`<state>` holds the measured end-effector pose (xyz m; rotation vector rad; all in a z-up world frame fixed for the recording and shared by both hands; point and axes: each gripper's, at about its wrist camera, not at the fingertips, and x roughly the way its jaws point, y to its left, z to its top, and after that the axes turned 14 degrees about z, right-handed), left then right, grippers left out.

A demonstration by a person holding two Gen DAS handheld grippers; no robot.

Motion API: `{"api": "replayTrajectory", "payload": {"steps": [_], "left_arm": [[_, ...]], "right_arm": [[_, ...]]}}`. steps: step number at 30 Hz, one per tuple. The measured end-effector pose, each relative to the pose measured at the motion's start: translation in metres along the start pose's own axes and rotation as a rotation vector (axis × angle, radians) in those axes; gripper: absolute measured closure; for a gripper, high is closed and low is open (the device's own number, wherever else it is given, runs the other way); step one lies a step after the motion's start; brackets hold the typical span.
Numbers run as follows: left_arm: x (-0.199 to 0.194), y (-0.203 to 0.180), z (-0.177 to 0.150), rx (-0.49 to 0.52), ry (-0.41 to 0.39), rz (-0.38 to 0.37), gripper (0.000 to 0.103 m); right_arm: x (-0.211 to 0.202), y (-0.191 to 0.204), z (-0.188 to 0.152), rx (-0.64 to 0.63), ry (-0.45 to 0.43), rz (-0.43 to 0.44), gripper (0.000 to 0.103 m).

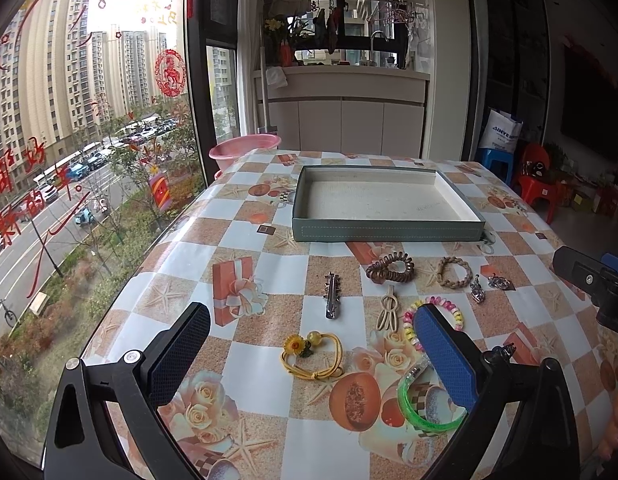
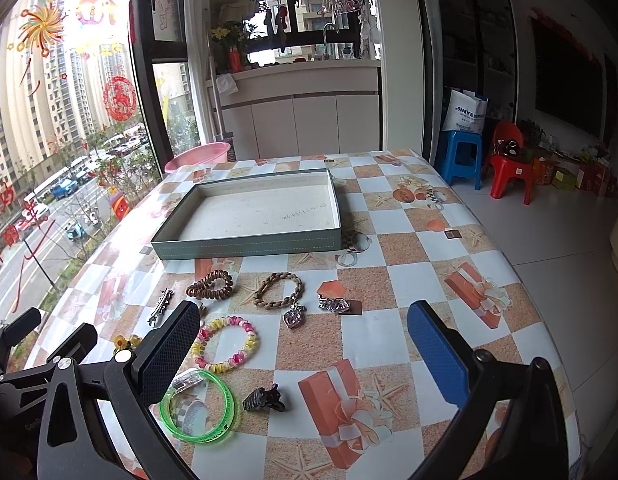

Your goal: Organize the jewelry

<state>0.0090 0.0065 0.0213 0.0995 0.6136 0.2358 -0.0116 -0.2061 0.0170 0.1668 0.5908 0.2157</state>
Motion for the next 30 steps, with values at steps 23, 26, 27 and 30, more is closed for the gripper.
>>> {"api": "replayTrajectory", "payload": {"steps": [23,26,27,30], "left_arm": [[-0.0024,-0.0011,-0.0008,0.000,0.002,-0.003,0.000],[-0.0024,-0.0010,-0.0007,-0.001,0.003,-0.003,0.000],[-0.0024,-0.0010,-0.0007,-0.001,0.002,-0.002,0.000],[-0.0024,-0.0010,-0.0008,-0.001,0.003,-0.002,0.000]], "right_arm": [[-0.0002,-0.0015,0.0004,0.007,0.001,0.000,0.000],[-0.0003,-0.0017,0.0005,0.007,0.000,0.000,0.000],[-0.0003,-0.0020,0.0004,0.008,0.001,0.000,0.000],[-0.0003,-0.0021,0.0004,0.008,0.001,0.001,0.000]]}}
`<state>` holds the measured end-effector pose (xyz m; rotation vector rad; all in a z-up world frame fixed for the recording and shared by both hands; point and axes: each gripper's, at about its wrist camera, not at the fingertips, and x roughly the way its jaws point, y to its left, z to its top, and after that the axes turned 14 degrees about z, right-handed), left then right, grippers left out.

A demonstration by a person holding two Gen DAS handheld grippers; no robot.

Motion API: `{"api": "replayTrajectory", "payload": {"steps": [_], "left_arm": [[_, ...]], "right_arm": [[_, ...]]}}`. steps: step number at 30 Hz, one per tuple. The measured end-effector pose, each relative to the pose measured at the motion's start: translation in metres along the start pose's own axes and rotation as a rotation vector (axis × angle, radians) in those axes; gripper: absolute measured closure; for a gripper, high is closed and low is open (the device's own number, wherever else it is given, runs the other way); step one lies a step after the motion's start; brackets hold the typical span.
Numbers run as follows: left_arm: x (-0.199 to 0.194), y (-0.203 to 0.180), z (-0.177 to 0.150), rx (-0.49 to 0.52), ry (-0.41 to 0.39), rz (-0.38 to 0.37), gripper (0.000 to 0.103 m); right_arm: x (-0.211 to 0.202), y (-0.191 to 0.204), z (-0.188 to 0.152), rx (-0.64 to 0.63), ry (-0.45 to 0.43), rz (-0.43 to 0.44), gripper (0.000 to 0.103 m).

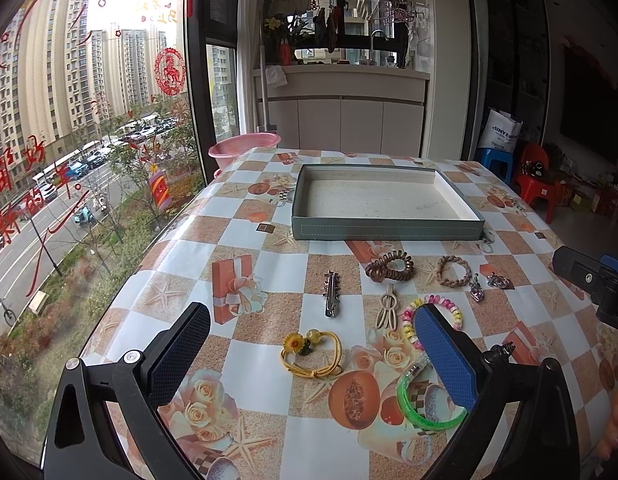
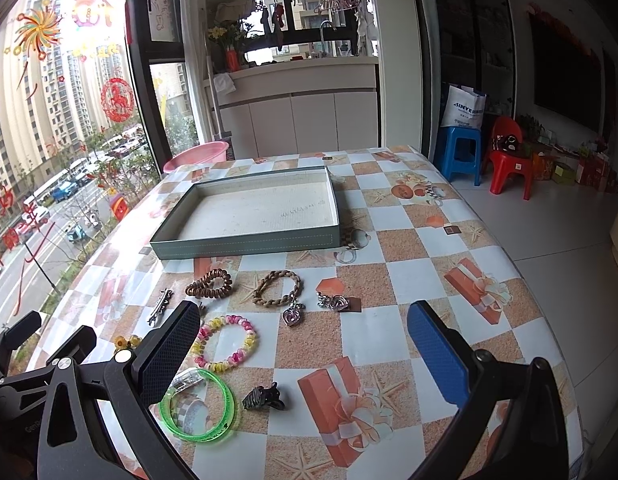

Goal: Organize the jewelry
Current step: 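Grasp the yellow flower hair tie with the left tool while the right tool grasps the black claw clip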

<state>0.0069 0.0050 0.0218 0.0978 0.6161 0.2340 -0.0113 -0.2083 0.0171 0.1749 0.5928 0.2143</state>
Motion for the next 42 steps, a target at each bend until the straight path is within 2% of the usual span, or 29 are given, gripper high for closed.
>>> {"api": "replayTrajectory", "payload": {"steps": [13,17,22,26,32,36,42], "left_arm": [[0.003,0.001,-0.002,-0.003,0.016,0.007,0.000],[0.010,0.006,-0.004,-0.022,0.045,0.039,0.000],[0.035,0.025,-0.011,-0.076,0.156,0.026,0.000],[0.054,0.033,-0.017,-0.049,0.230,-0.003,0.000],[0.085,0.038,-0.023,-0.037,0.335,-0.050,0.000],[0.093,0.029,-0.023,-0.006,0.350,-0.112,0.000],[0.101,0.014,-0.022,0.053,0.348,-0.151,0.000]], "right_arm": [[-0.001,-0.001,0.001,0.004,0.001,0.000,0.000],[0.001,-0.001,0.001,0.002,0.015,0.001,0.000],[0.009,-0.013,-0.011,0.019,0.090,0.011,0.000],[0.019,-0.026,-0.025,0.055,0.171,0.026,0.000],[0.034,-0.051,-0.045,0.105,0.297,-0.006,0.000],[0.040,-0.055,-0.050,0.150,0.344,0.031,0.000],[0.054,-0.030,-0.055,0.080,0.392,0.110,0.004]]}}
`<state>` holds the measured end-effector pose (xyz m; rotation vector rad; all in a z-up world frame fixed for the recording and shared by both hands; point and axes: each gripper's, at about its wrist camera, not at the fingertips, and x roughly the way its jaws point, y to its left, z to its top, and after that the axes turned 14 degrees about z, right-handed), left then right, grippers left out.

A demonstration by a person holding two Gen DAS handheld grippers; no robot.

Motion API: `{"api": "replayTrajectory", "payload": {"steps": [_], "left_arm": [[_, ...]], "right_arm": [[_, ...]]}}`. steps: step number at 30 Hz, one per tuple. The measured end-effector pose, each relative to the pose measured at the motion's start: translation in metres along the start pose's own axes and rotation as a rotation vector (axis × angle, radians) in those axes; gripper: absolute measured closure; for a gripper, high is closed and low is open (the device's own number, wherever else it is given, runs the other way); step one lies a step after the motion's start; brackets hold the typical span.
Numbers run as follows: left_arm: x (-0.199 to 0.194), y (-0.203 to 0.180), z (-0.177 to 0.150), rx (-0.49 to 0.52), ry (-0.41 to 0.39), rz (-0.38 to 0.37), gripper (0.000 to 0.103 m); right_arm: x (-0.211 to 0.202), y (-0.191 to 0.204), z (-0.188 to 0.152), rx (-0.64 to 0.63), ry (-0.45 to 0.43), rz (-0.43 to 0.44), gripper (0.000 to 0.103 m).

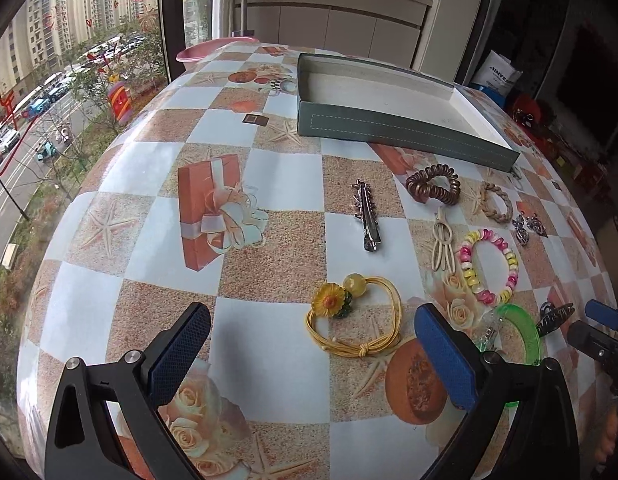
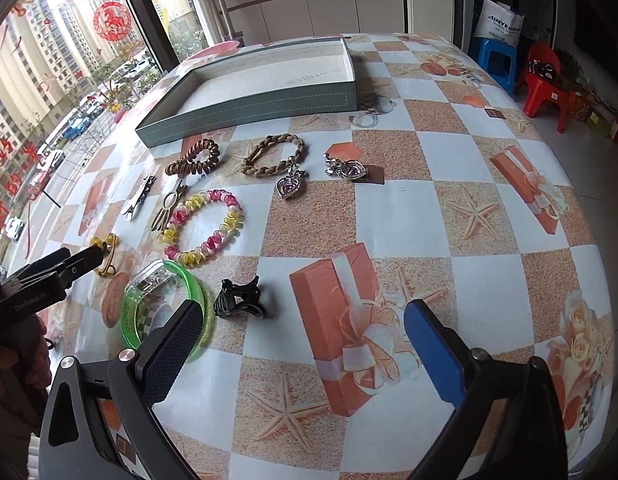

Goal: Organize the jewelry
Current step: 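Grasp the yellow flower hair tie with the left tool while the right tool grasps the black claw clip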

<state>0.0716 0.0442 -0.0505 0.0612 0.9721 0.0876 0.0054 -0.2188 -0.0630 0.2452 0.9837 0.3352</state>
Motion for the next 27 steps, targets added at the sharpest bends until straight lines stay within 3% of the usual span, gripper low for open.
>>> {"api": "replayTrajectory", "payload": {"steps": [2,5,6,8,10,11,12,13,14,15,17,27], "left_arm": [[0.001,-0.004,0.001,0.019,-0.004,-0.003,0.001],[0.008,-0.012,0.005,0.053,0.005,-0.002,0.008],[0.009,-0.015,0.006,0.064,0.005,-0.007,0.015],[0.009,-0.021,0.006,0.092,-0.005,0.002,0.016],[0.008,-0.025,0.005,0.115,-0.013,0.010,0.025],[0.007,-0.028,0.005,0.130,-0.022,0.019,0.030],[0.006,-0.029,0.004,0.138,-0.030,0.015,0.039],[0.004,-0.030,0.004,0.142,-0.035,0.007,0.046],[0.004,-0.030,0.004,0.146,-0.038,-0.001,0.061],[0.003,-0.031,0.003,0.151,-0.040,-0.007,0.072],[0.001,-0.032,0.003,0.152,-0.046,-0.025,0.076],[-0.048,-0.024,0.022,0.036,-0.099,-0.159,0.076]], "right_arm": [[0.005,0.008,-0.001,-0.035,0.018,-0.003,0.006],[0.017,0.014,0.001,-0.059,0.056,0.005,0.027],[0.021,0.015,0.002,-0.060,0.067,0.008,0.030],[0.025,0.018,0.004,-0.074,0.062,0.004,0.031],[0.028,0.021,0.007,-0.083,0.063,0.009,0.036],[0.029,0.023,0.007,-0.092,0.063,0.005,0.047],[0.030,0.025,0.008,-0.106,0.064,-0.011,0.063],[0.030,0.027,0.007,-0.118,0.065,-0.024,0.068],[0.030,0.028,0.006,-0.123,0.067,-0.025,0.072],[0.029,0.028,0.006,-0.124,0.068,-0.019,0.072],[0.027,0.028,0.004,-0.120,0.064,-0.010,0.072],[-0.013,0.011,0.029,0.007,-0.009,0.128,0.072]]}}
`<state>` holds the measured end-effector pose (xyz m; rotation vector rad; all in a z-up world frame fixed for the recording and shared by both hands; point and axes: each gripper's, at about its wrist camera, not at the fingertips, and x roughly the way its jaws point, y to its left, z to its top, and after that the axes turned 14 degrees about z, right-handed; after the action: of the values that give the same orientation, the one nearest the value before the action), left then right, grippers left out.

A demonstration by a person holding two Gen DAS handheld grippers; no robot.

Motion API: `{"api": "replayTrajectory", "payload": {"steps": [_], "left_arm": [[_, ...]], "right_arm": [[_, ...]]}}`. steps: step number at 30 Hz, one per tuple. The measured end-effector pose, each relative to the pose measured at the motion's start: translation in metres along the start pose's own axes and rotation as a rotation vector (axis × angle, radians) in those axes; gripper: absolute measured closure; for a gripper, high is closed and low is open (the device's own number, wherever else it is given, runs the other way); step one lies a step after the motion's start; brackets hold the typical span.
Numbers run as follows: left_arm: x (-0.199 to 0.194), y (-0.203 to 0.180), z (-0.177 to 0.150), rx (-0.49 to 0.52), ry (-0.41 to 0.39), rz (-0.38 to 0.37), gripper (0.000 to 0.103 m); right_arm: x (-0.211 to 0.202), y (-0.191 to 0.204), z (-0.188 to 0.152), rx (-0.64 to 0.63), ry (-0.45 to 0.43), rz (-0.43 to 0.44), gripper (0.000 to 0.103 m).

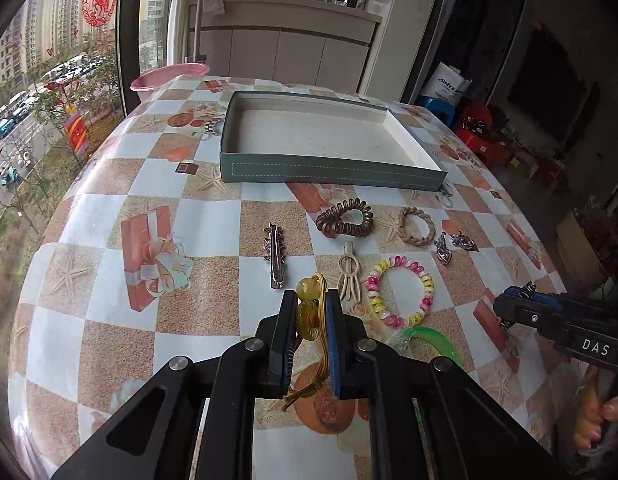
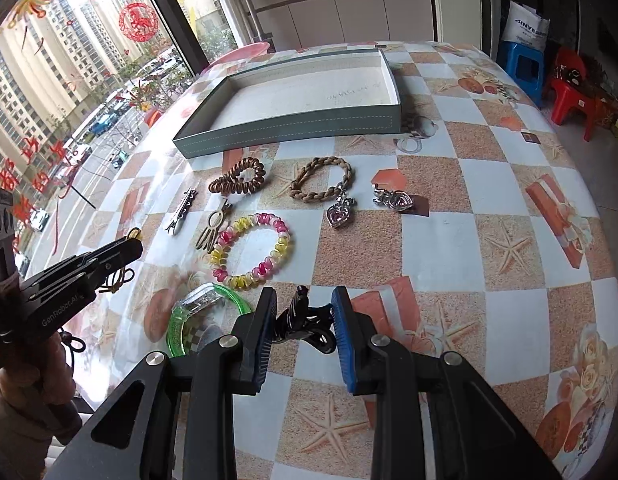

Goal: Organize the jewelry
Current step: 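Grasp the yellow flower hair tie with the left tool while the right tool grasps the black claw clip, then carry both items into the tray and open both tools to release them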

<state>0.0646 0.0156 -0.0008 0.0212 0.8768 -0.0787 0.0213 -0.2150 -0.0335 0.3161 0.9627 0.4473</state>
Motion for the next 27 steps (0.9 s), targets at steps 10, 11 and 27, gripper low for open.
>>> {"api": "replayTrajectory", "payload": {"steps": [10,11,27], "left_arm": [[-0.042,-0.010,0.092,-0.084,-0.073,-0.076,0.076],[-0.041,-0.011,0.103,-0.095,-0.072,-0.079,0.076],[0.123,-0.032,0.205,-0.073,-0.015,0.091,0.076]], "right_arm": [[-0.051,0.012,0.093,-0.009,-0.094,0.096,0.072],[-0.052,0.013,0.105,-0.012,-0.097,0.101,0.072],[0.055,-0.035,0.235,0.042,-0.027,0.039,0.072]]}}
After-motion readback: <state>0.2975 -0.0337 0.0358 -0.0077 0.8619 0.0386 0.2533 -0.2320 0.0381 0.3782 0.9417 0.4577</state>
